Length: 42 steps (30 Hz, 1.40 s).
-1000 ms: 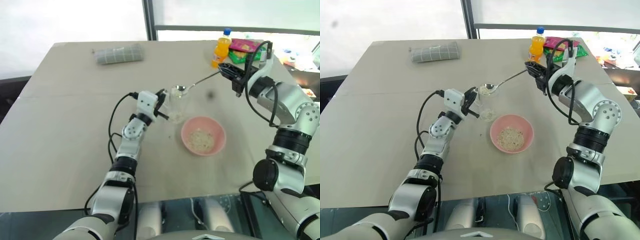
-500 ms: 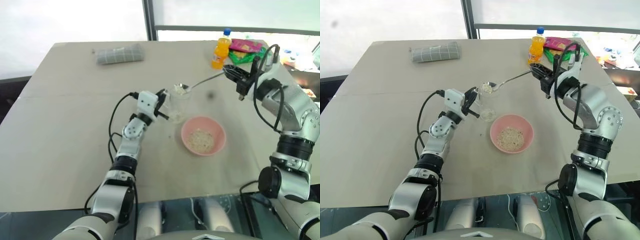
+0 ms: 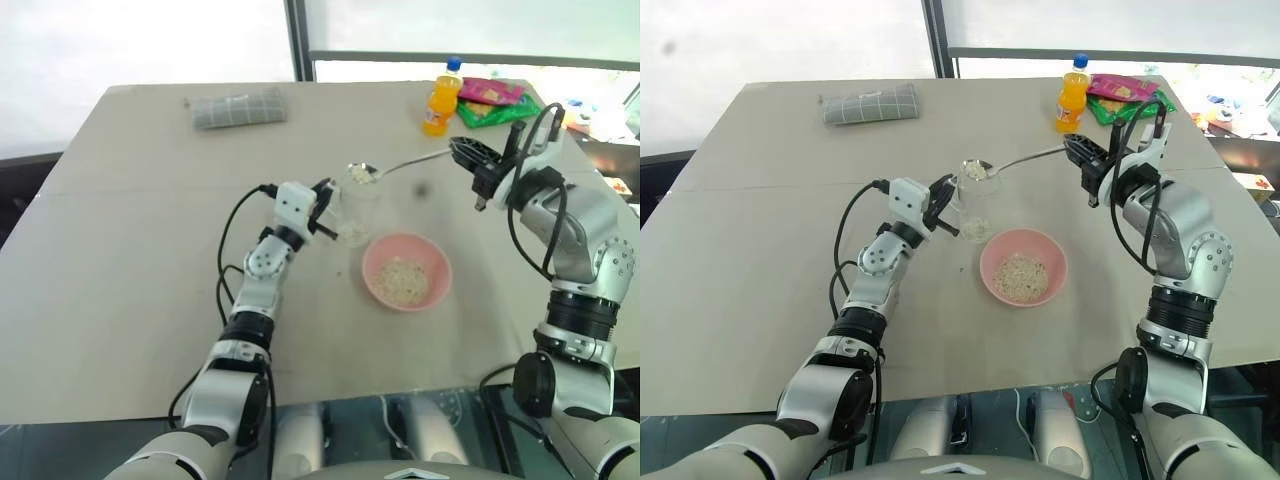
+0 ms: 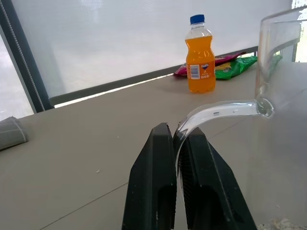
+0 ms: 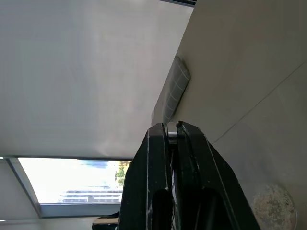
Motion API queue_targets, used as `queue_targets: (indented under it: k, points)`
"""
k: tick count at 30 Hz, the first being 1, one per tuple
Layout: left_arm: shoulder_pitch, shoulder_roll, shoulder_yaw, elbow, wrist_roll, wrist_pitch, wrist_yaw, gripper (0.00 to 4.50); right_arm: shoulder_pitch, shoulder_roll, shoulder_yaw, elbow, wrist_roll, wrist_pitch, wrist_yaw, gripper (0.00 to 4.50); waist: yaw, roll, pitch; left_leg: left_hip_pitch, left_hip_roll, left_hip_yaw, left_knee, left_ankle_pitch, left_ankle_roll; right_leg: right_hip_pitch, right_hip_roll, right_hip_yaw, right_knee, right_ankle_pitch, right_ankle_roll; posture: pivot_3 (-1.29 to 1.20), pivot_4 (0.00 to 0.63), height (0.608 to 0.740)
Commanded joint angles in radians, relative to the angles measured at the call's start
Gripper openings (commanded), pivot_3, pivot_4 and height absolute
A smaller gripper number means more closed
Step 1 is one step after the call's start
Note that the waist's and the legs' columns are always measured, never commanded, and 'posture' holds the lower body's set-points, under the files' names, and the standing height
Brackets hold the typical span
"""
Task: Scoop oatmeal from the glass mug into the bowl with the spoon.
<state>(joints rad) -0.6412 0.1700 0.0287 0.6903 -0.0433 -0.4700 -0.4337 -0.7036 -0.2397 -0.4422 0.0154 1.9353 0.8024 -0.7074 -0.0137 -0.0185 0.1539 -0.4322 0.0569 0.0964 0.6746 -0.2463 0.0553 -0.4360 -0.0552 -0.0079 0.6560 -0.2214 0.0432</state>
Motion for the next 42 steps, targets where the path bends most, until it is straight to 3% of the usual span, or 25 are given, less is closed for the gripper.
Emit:
queue_targets:
  k: [1, 9, 19, 30, 42]
  points:
    - [-0.021, 0.007, -0.002, 0.002, -0.005, -0.028, -0.007, 0.03, 0.01, -0.001, -0.039, -0.052, 0.037, 0.03, 0.024, 0.0, 0.0, 0.0, 0.0, 0.0, 0.0, 0.0, 0.0, 0.0, 0.0, 0.0, 0.0, 0.0, 0.0, 0.0, 0.0, 0.0, 0.15, 0.74]
    - [-0.026, 0.02, 0.003, 0.021, -0.004, -0.035, -0.011, 0.03, 0.06, 0.029, -0.137, -0.058, 0.037, 0.147, 0.062, 0.0, 0.0, 0.0, 0.0, 0.0, 0.0, 0.0, 0.0, 0.0, 0.0, 0.0, 0.0, 0.0, 0.0, 0.0, 0.0, 0.0, 0.15, 0.74]
    - [-0.031, 0.027, 0.0, 0.032, -0.005, -0.04, -0.016, 0.03, 0.12, -0.011, -0.213, -0.072, 0.037, 0.262, 0.121, 0.0, 0.0, 0.0, 0.0, 0.0, 0.0, 0.0, 0.0, 0.0, 0.0, 0.0, 0.0, 0.0, 0.0, 0.0, 0.0, 0.0, 0.15, 0.74]
    - [-0.034, 0.023, -0.004, 0.055, -0.002, -0.048, -0.026, 0.03, 0.277, -0.087, -0.197, -0.138, 0.037, 0.31, 0.216, 0.0, 0.0, 0.0, 0.0, 0.001, 0.0, -0.001, 0.0, 0.0, 0.0, 0.0, 0.0, 0.0, 0.0, 0.0, 0.0, 0.0, 0.15, 0.74]
    - [-0.033, 0.021, -0.006, 0.062, -0.003, -0.05, -0.029, 0.03, 0.251, -0.424, 0.037, -0.218, 0.037, 0.315, 0.309, 0.0, 0.002, 0.0, 0.0, 0.001, -0.001, -0.005, 0.0, 0.0, 0.0, 0.001, 0.0, 0.002, 0.0, 0.0, 0.0, 0.0, 0.15, 0.74]
